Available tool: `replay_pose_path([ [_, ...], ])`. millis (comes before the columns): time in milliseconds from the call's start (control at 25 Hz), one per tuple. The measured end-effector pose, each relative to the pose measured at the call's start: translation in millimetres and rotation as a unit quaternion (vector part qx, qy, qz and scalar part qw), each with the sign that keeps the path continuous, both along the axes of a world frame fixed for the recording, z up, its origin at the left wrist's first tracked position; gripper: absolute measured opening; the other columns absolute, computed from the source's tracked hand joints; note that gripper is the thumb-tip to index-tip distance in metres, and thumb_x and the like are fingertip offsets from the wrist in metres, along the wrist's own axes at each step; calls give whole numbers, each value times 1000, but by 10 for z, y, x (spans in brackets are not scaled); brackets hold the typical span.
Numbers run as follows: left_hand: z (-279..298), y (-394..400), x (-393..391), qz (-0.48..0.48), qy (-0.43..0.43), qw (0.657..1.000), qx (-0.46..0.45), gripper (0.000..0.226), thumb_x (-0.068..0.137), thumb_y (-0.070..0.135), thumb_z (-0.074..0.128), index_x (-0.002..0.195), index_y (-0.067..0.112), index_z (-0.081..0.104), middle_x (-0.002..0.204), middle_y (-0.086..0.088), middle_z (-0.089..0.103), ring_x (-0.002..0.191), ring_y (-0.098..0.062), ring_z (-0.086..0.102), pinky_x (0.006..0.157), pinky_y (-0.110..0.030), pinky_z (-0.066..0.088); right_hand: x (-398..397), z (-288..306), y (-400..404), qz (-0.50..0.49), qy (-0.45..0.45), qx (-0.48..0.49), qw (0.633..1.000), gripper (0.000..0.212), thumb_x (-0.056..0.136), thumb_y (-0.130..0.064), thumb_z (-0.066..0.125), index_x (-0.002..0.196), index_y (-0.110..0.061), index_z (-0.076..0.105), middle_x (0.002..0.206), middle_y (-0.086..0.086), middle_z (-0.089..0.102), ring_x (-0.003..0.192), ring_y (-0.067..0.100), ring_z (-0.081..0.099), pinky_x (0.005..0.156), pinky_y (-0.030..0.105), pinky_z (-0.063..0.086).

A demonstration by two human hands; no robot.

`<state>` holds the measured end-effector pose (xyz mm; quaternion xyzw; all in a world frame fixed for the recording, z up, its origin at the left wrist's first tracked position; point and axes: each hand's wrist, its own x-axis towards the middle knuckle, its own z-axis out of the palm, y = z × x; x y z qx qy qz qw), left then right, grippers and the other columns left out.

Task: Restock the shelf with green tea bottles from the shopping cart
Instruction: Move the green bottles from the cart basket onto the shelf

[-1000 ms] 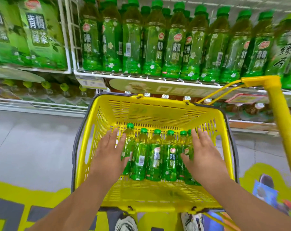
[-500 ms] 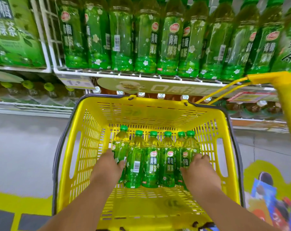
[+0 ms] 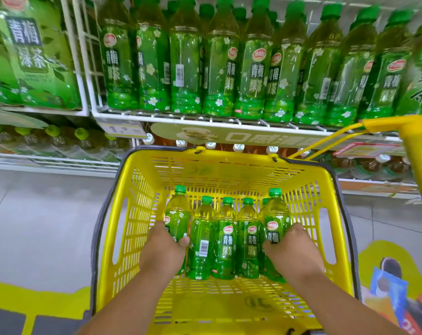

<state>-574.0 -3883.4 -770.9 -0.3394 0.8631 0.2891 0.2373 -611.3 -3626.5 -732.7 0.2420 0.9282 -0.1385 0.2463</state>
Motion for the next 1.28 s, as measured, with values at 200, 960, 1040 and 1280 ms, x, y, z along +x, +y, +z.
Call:
replay_pose_path([
  [200,675,36,-1,24,126,991,37,64,84,50,71,134,19,45,129,-3,58,110,-28,60,82,-38,50,76,508,-260,8,42,-57,997,49,70,-49,76,88,-19,41,70,-3,58,56,11,56,42,27,30],
  [960,2053,-1078,-1487,36,378,924,-44,62,80,56,71,127,20,51,116,-4,66,106,-28,61,79,-34,46,-1448,1673,-2025,86,276,-245,925,78,64,-60,73,127,-20,52,102,-5,65,90,16,64,72,31,52],
  [1040,2027,-1141,-1656,19,387,921,-42,59,82,54,70,122,14,52,111,-9,65,99,-33,62,73,-35,47,-1699,1690,-2155,72,276,-264,921,67,63,-58,74,112,-17,54,91,0,67,81,21,66,70,36,56],
  [1280,1872,-1167,-2117,17,338,939,-63,64,80,57,71,123,14,52,111,-12,64,92,-32,63,70,-31,43,-2113,1674,-2213,69,299,-233,923,57,70,-58,73,102,-14,55,87,5,68,78,29,67,69,36,57],
])
